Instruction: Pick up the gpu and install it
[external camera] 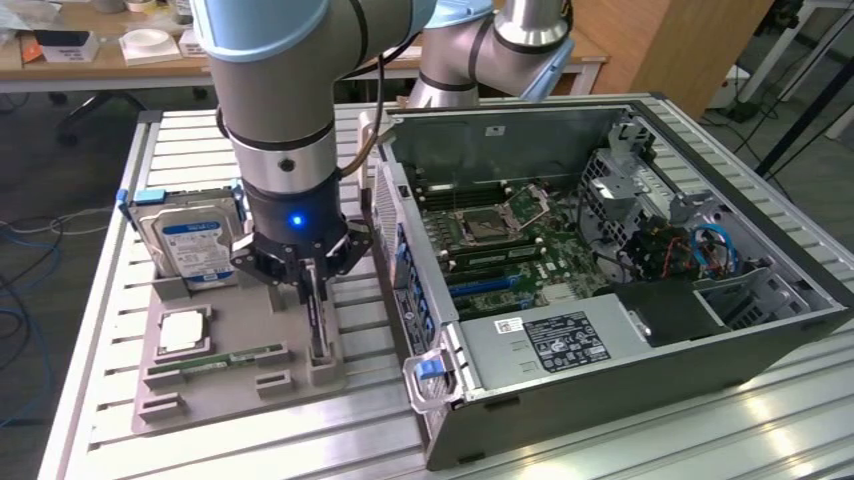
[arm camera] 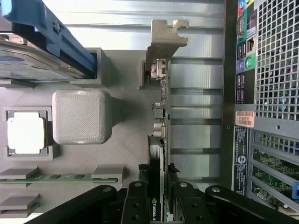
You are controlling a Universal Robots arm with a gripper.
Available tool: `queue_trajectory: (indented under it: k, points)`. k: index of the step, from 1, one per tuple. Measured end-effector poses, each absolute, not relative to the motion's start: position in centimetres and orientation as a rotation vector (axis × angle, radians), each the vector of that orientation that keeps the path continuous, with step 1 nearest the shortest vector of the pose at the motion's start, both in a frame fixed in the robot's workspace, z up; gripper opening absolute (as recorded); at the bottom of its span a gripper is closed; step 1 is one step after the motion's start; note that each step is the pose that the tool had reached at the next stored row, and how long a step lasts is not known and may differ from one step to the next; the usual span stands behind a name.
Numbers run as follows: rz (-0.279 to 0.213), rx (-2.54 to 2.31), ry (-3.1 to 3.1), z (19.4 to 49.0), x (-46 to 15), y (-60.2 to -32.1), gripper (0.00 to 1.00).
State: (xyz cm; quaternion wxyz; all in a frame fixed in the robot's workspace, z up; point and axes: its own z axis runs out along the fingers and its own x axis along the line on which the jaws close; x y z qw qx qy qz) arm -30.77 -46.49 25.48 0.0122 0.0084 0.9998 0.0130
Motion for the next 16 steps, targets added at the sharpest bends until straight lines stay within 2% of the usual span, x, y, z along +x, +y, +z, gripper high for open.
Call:
queue_trajectory:
  k: [16]
  points:
    - [0.040, 0.026, 3.117, 26.8, -30.8, -46.5, 0.26]
